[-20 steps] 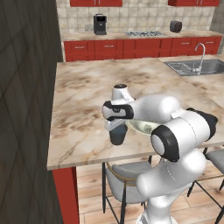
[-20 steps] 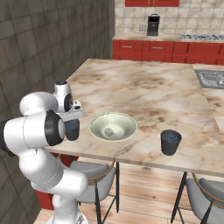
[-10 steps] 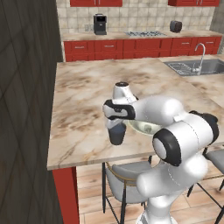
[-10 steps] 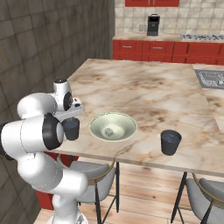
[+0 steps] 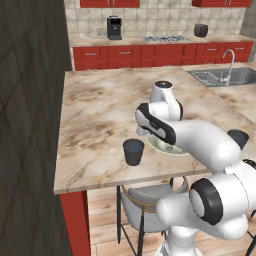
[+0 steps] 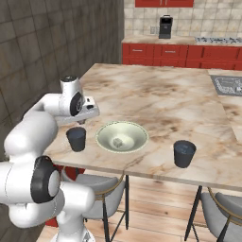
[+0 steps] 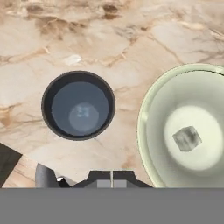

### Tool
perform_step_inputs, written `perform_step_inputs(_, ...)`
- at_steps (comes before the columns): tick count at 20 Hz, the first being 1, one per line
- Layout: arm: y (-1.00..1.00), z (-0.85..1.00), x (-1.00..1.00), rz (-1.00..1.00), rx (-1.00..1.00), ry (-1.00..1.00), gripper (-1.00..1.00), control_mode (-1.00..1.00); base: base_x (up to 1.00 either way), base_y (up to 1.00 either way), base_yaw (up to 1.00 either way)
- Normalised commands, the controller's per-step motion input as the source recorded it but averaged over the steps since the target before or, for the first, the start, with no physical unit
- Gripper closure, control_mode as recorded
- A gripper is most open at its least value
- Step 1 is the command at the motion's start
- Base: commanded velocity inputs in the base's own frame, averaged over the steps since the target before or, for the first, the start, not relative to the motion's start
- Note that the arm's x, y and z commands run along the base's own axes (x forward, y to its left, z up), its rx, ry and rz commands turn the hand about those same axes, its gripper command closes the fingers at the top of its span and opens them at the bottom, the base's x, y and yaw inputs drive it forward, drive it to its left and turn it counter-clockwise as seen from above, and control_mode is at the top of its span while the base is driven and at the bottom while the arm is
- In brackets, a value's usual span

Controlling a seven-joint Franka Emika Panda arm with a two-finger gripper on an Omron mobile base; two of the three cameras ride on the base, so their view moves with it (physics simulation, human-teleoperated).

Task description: There are four ice cubes in the ice bowl. Place two ice cubes in each glass of water.

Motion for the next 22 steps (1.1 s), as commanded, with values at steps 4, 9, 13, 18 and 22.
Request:
perform_step_inputs(4,-1.00,0.39,-0.40,0.00,0.00,0.02,1.00,-1.00,0.00,0.00,0.00)
perform_step_inputs(9,-0.81,0.09,-0.22,0.03,0.00,0.14,-1.00,-1.00,0.00,0.00,0.00)
perform_step_inputs(13,-0.50,-0.07,-0.01,0.11,0.00,0.09,-1.00,-1.00,0.00,0.00,0.00)
perform_step_inputs(18,-0.10,-0.24,0.09,0.12,0.00,0.04,-1.00,-1.00,0.00,0.00,0.00)
perform_step_inputs(22,0.00,-0.45,0.31,0.12,-0.01,0.09,-1.00,-1.00,0.00,0.00,0.00)
